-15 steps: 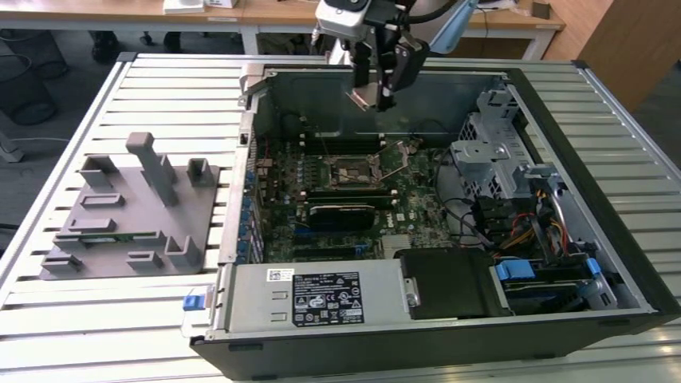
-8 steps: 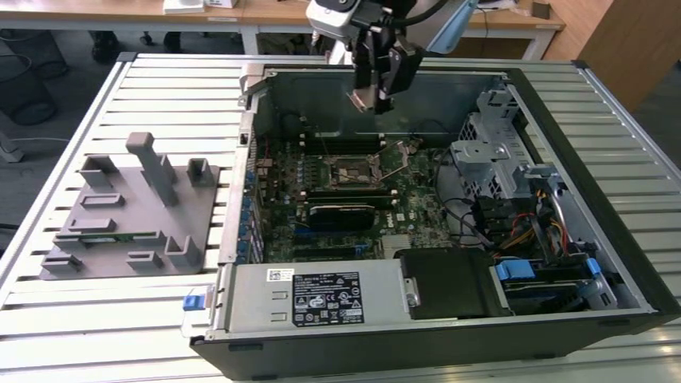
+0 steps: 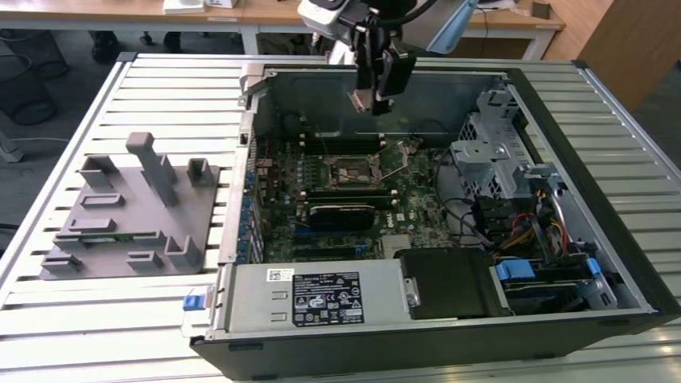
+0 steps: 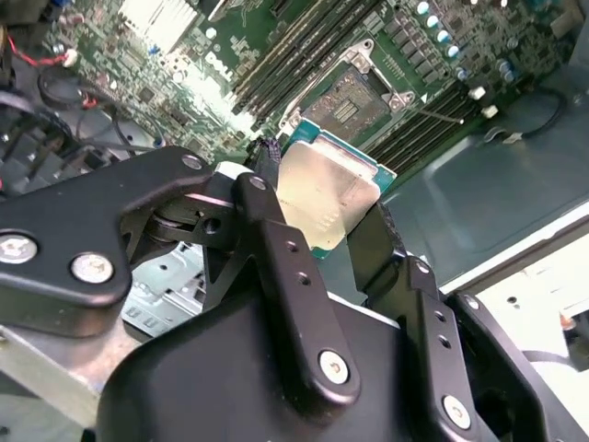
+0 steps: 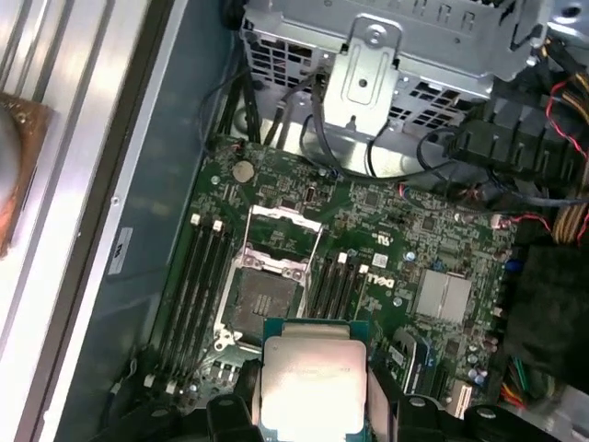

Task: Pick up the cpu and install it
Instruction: 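Place the cpu into insertion slot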

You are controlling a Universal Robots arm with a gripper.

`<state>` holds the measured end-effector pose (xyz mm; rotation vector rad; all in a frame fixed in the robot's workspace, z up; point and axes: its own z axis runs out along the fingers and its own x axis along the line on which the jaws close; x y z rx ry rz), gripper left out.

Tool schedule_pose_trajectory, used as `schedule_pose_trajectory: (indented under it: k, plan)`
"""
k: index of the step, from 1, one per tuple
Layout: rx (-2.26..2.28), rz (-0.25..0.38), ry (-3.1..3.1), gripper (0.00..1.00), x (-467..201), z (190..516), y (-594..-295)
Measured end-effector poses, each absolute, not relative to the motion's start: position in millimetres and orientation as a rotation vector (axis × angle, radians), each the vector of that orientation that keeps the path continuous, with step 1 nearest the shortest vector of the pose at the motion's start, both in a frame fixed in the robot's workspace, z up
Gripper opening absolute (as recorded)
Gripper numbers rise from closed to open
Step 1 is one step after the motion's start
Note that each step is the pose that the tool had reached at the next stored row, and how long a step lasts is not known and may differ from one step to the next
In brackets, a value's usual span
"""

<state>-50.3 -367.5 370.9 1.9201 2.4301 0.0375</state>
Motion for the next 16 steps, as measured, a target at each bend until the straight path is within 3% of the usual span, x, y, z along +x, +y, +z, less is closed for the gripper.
schedule_pose_trajectory:
  k: [7, 16]
  plan:
    - [1.985, 0.07, 2.401, 0.55, -50, 369, -367]
    - [2.094, 0.067, 2.304, 0.55, -50, 354, -364]
